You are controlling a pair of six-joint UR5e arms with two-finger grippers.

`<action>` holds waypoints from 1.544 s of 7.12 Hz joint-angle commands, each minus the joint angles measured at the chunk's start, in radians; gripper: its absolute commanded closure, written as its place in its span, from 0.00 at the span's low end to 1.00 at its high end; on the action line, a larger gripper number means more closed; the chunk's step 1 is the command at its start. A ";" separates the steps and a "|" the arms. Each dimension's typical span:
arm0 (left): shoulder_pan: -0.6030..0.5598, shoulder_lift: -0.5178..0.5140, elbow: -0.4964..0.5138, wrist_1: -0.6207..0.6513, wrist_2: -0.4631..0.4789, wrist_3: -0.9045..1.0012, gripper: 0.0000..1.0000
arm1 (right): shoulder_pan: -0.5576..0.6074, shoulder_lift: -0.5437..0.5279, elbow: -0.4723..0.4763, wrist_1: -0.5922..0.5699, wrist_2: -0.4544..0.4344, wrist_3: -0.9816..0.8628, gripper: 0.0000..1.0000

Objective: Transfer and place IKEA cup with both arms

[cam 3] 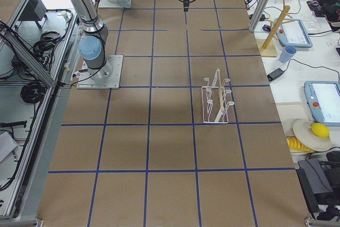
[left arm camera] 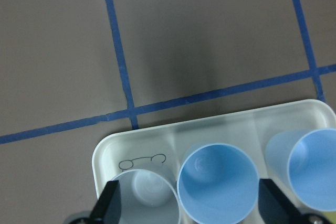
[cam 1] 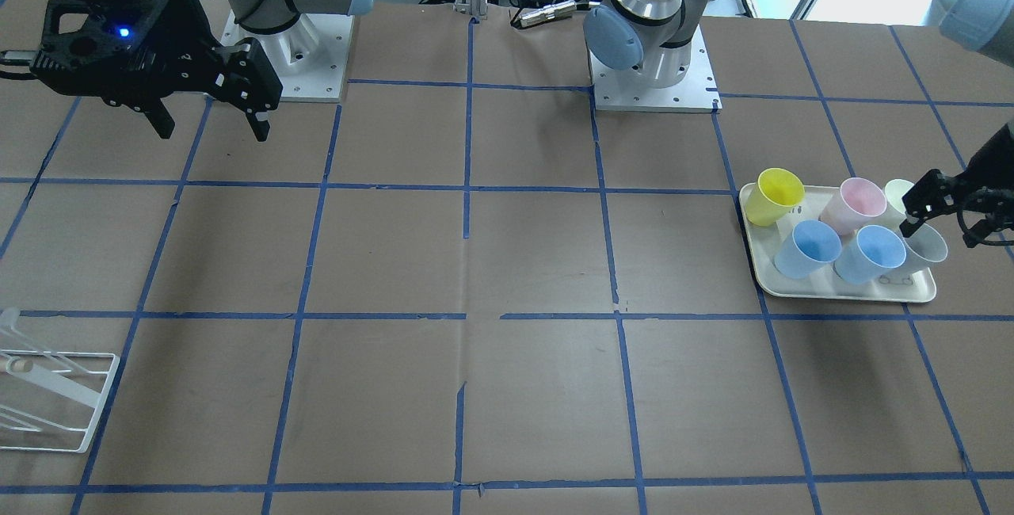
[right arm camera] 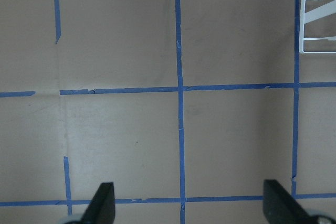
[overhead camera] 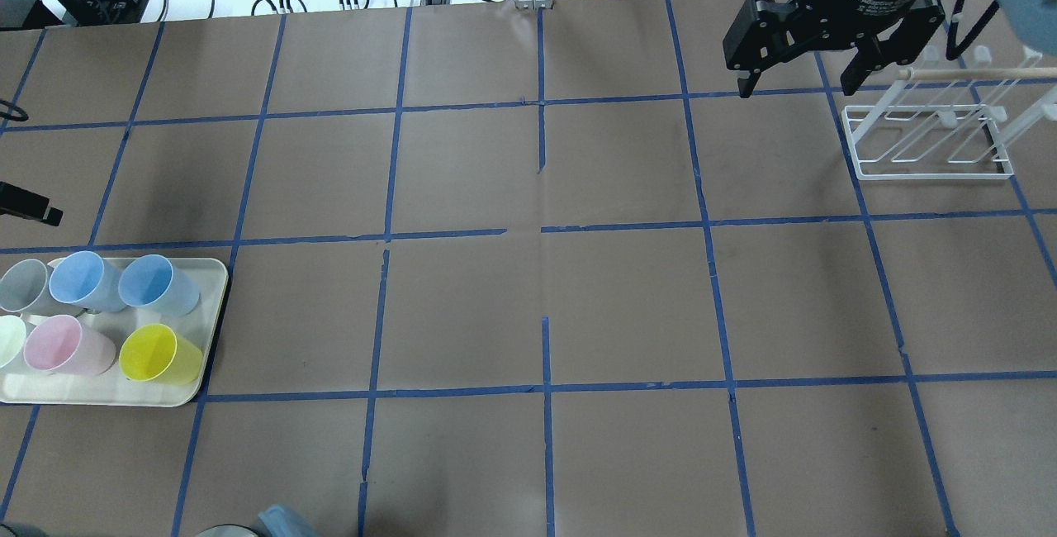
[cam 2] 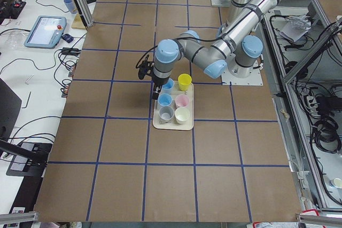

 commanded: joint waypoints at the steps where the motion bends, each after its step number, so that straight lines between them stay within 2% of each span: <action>1: -0.211 0.066 0.042 -0.084 0.021 -0.275 0.00 | 0.000 0.000 0.000 0.001 0.000 0.001 0.00; 2: -0.312 0.065 0.100 -0.142 0.058 -0.436 0.00 | 0.000 -0.001 0.000 0.001 -0.002 0.001 0.00; 4: -0.507 0.068 0.270 -0.379 0.111 -0.645 0.00 | 0.000 -0.001 -0.002 0.001 -0.002 0.001 0.00; 5: -0.572 0.073 0.339 -0.499 0.109 -0.720 0.00 | 0.000 0.000 -0.002 0.001 -0.002 0.001 0.00; 6: -0.621 0.086 0.371 -0.552 0.115 -0.815 0.00 | 0.000 -0.001 -0.002 0.001 -0.002 0.001 0.00; 8: -0.687 0.089 0.363 -0.531 0.115 -0.852 0.00 | 0.000 0.000 -0.002 0.001 -0.003 0.000 0.00; 11: -0.663 0.106 0.341 -0.496 0.109 -0.801 0.00 | 0.000 -0.001 -0.002 -0.001 0.003 0.000 0.00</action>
